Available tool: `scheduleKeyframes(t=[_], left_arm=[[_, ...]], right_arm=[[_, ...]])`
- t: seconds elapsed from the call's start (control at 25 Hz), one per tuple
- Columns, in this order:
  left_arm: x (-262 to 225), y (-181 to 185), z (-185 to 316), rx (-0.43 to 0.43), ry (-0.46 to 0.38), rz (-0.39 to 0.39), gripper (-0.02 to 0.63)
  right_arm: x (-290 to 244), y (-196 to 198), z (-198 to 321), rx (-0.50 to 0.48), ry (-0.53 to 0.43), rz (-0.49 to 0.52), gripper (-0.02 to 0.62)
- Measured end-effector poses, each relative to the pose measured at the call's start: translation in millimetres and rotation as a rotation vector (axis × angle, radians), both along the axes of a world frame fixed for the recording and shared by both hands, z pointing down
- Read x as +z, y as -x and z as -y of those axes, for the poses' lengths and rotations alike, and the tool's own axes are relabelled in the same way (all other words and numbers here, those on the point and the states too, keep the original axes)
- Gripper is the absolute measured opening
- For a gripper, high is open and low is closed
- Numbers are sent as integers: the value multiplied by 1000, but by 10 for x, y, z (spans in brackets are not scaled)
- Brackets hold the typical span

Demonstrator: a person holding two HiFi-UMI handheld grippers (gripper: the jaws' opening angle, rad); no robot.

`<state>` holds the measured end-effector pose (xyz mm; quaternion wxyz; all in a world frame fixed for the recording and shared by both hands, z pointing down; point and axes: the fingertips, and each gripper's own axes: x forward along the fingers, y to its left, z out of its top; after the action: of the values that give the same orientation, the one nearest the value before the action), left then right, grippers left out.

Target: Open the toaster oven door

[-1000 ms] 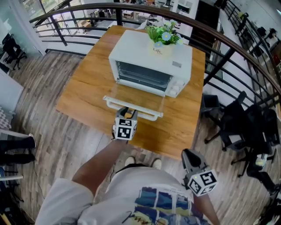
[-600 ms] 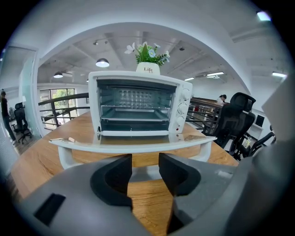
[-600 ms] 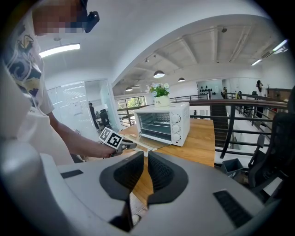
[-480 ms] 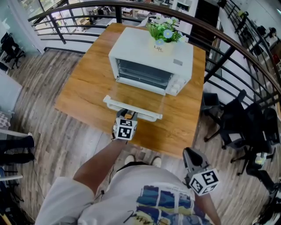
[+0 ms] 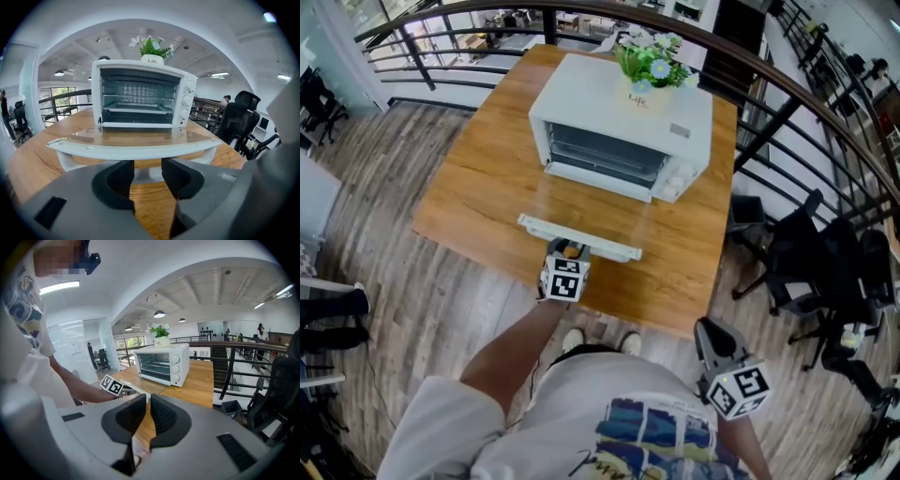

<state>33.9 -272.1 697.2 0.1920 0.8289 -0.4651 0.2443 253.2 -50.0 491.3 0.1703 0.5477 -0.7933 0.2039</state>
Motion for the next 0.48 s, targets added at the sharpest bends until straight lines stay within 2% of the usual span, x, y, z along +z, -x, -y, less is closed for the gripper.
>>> scheduleKeyframes(t=[0.48], left_arm=[[124, -1, -6, -2, -52, -29, 170]], right_arm=[[38, 70, 14, -13, 31, -21, 28]])
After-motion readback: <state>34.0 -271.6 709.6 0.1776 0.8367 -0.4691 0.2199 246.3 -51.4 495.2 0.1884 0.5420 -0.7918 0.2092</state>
